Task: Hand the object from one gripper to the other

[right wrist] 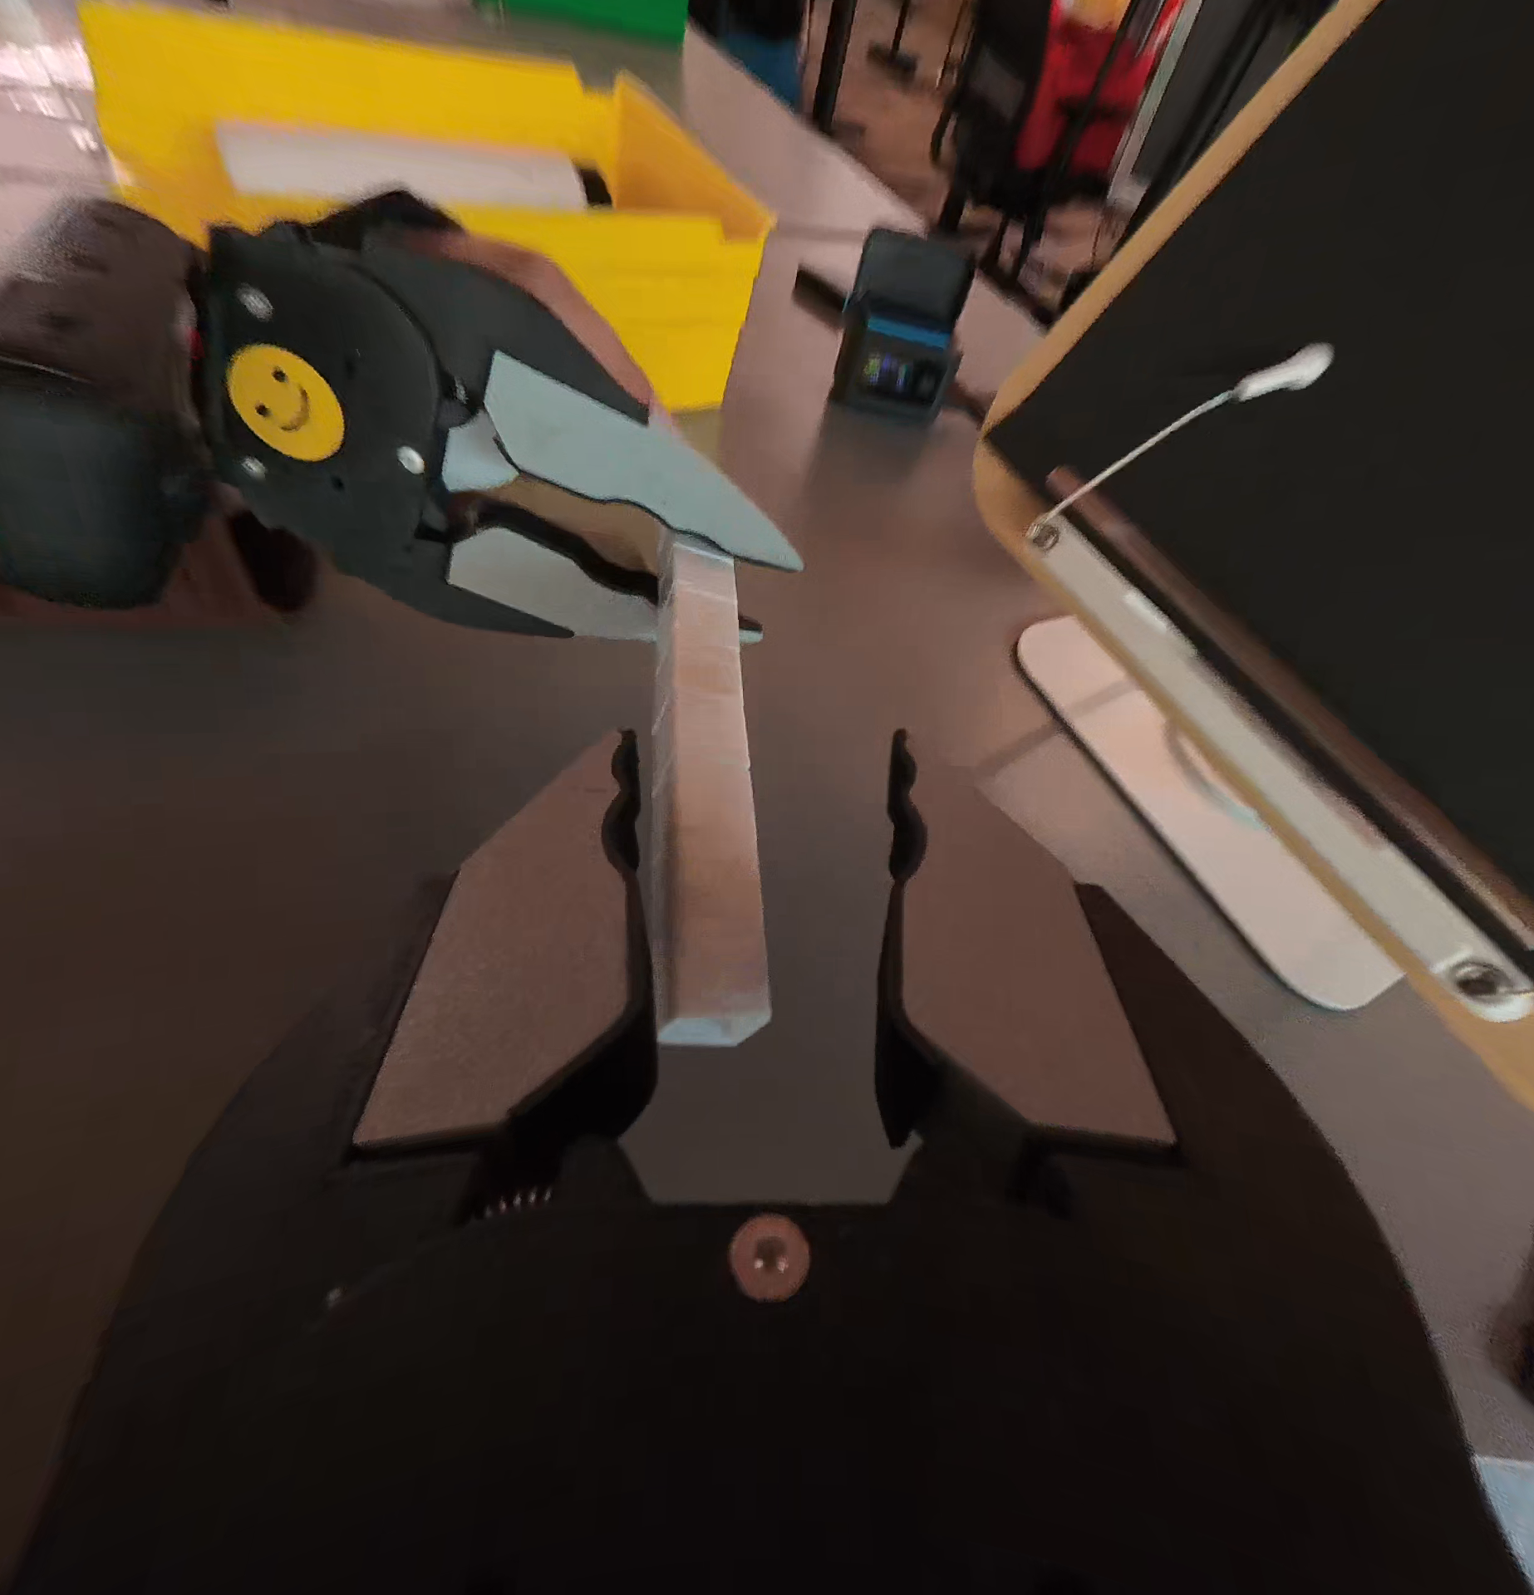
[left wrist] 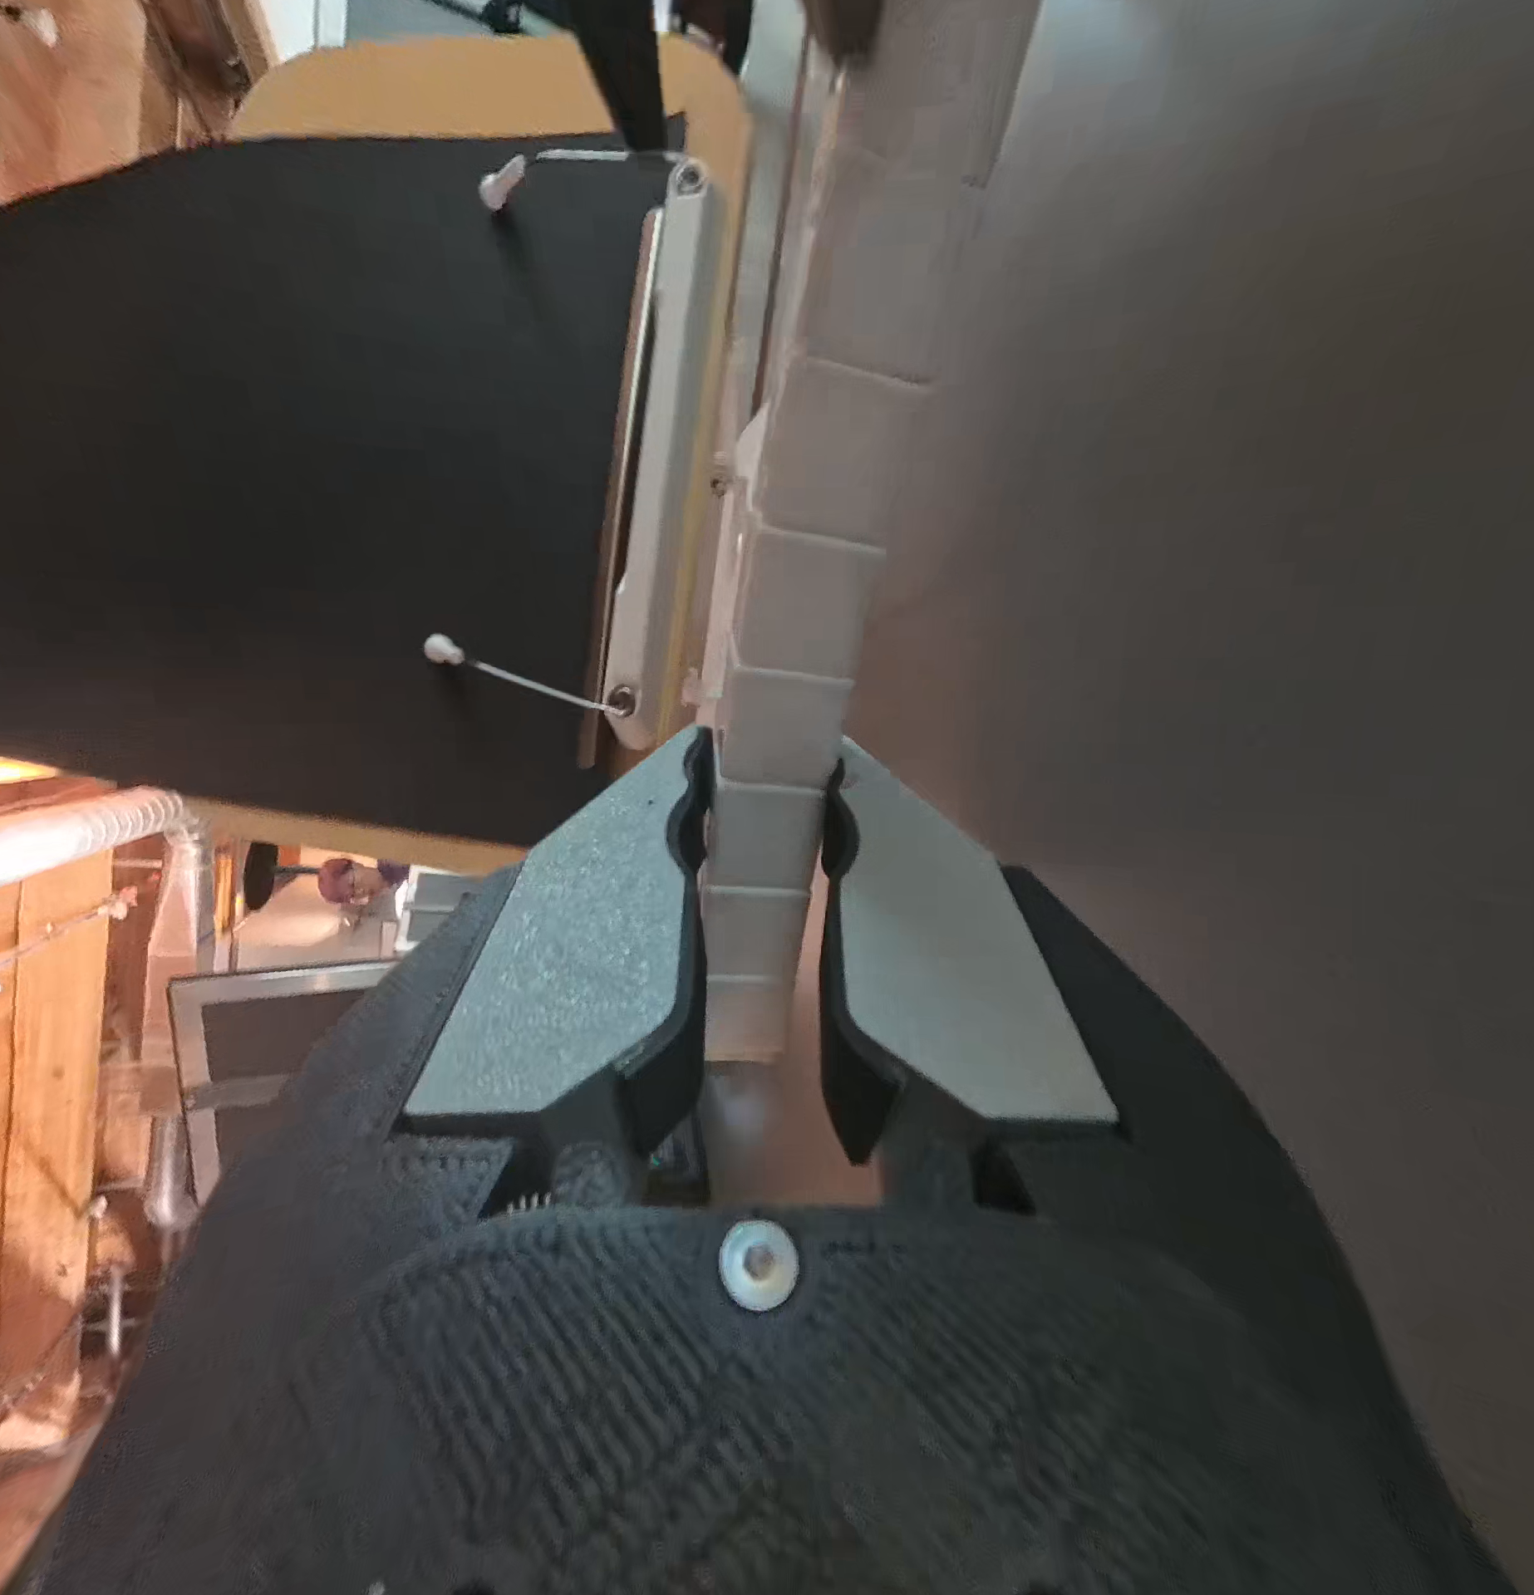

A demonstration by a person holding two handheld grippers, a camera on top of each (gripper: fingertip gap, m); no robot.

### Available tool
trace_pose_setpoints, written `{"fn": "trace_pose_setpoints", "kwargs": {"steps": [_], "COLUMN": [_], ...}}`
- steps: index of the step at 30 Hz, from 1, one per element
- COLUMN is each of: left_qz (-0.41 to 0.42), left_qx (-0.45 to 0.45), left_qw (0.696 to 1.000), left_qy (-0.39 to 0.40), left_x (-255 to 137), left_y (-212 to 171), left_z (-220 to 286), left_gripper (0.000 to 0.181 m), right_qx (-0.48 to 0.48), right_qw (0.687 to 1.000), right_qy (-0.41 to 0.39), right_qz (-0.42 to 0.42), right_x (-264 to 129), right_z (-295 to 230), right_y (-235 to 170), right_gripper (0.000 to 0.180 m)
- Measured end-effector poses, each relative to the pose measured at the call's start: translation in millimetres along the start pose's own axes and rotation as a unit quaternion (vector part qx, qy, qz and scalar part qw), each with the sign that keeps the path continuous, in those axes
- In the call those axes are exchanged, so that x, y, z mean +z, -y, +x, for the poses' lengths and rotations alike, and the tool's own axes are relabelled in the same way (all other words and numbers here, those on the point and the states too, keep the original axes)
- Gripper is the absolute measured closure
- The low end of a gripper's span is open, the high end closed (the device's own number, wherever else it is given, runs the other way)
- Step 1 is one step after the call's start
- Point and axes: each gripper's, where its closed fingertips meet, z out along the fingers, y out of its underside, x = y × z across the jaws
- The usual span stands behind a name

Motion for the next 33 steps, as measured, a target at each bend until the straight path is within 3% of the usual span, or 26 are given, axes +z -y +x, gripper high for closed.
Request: {"fn": "trace_pose_setpoints", "kwargs": {"steps": [4, 11, 20, 26, 33], "left_qz": [0.012, 0.049, 0.037, 0.043, 0.082], "left_qx": [0.071, 0.129, 0.155, 0.078, -0.099], "left_qw": [0.997, 0.99, 0.987, 0.995, 0.991], "left_qy": [0.01, 0.021, 0.035, 0.046, 0.043], "left_x": [0.1, -3.7, -0.3, -1.5, -9.8], "left_y": [10.8, 41.6, 43.0, 40.5, 33.7], "left_z": [5.2, 15.2, 17.3, 7.3, -12.7], "left_gripper": [0.161, 0.161, 0.161, 0.157, 0.152], "right_qx": [-0.016, 0.051, 0.046, 0.049, 0.098], "right_qw": [0.996, 0.991, 0.988, 0.991, 0.993], "right_qy": [0.032, 0.109, 0.108, 0.081, 0.027], "right_qz": [-0.08, -0.058, -0.102, -0.09, -0.065], "right_x": [15.3, 22.8, 26.6, 25.5, 17.4], "right_z": [-13.9, -32.5, -32.7, -22.0, 7.5], "right_y": [-27.7, -22.5, -36.3, -31.0, -28.2], "right_gripper": [0.145, 0.154, 0.16, 0.161, 0.161]}}
